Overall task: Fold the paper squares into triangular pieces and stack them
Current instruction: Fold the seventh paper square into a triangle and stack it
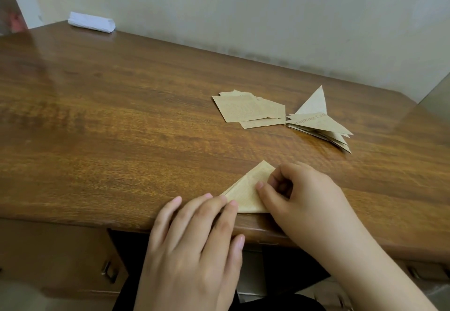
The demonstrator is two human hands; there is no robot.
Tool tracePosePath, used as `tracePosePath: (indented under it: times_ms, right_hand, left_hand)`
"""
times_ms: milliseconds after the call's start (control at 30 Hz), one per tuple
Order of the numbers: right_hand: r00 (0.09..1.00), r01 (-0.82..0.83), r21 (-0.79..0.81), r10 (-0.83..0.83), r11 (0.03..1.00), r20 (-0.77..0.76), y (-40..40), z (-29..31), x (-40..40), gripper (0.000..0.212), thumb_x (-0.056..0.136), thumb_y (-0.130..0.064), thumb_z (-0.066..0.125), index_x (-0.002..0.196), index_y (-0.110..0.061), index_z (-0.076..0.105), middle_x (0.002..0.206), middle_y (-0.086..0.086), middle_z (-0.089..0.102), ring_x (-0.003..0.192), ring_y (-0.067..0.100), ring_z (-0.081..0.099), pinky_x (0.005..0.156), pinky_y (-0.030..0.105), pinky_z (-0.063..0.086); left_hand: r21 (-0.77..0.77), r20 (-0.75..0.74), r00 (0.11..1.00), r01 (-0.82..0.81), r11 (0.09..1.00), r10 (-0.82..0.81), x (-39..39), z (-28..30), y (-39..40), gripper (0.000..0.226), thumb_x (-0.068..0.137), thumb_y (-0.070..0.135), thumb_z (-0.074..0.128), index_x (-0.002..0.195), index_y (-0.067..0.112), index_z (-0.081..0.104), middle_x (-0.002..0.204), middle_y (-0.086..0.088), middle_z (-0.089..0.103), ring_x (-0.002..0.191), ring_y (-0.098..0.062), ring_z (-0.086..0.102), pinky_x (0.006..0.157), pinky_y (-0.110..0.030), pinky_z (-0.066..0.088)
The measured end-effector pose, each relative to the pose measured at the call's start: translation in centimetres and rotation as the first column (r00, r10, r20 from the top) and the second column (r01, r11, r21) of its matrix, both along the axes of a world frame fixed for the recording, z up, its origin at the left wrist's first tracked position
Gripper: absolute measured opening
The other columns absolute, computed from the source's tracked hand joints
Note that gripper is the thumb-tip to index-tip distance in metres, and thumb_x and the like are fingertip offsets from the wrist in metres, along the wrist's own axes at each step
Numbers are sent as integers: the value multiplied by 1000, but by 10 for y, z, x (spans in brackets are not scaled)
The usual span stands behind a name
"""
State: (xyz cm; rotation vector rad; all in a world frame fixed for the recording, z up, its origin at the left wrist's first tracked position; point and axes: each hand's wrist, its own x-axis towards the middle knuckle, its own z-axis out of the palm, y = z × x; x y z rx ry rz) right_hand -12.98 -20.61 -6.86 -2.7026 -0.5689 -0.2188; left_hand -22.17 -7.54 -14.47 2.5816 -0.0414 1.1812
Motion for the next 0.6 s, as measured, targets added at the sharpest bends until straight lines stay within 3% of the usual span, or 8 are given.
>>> tracePosePath:
  times_ms: [367, 433, 500, 533, 600]
  right_hand:
    - [998, -47, -21, 46, 999, -43, -1, 3, 5, 15, 84, -45, 58, 83, -31, 52, 83, -14, 50, 76, 3, 48, 61, 15, 36]
    - [986, -154, -45, 151, 987, -67, -2, 11, 10, 24, 83, -49, 56, 103, -37, 51, 97, -19, 47, 89, 1, 46, 73, 15, 38]
    - [954, -291, -143, 276, 946, -116, -1, 25, 21, 42, 83, -55, 51, 124, -45, 44, 120, -20, 41, 114, 4, 39, 98, 25, 34]
    - [929, -358, -187, 328, 915, -174, 0, 32, 28, 45, 82, -59, 49, 126, -47, 44, 127, -21, 38, 122, 5, 33, 106, 32, 30]
    - [864, -462, -232, 376, 856, -335, 4, 43, 39, 43, 76, -65, 51, 114, -46, 52, 127, -21, 39, 122, 6, 34, 108, 39, 32]
  left_hand:
    - [15, -70, 998, 0, 1000, 2, -1, 0, -1, 40, 85, 35, 48, 106, 11, 72, 113, -1, 68, 110, -16, 53, 99, -40, 36]
    - [7, -74, 997, 22, 1000, -22, -1, 1, 1, 40, 85, 36, 48, 106, 12, 72, 113, 0, 68, 110, -15, 53, 98, -40, 36]
    - [12, -85, 996, 40, 999, -39, -1, 3, 3, 41, 85, 37, 48, 106, 13, 72, 114, 1, 67, 109, -15, 53, 98, -39, 36]
    - [13, -94, 995, 48, 999, -47, -1, 4, 4, 41, 84, 38, 48, 107, 13, 72, 114, 1, 67, 110, -15, 53, 97, -39, 35]
    - [0, -105, 992, 67, 998, -66, -2, 5, 5, 41, 84, 39, 48, 107, 15, 72, 115, 2, 66, 110, -14, 52, 98, -38, 35]
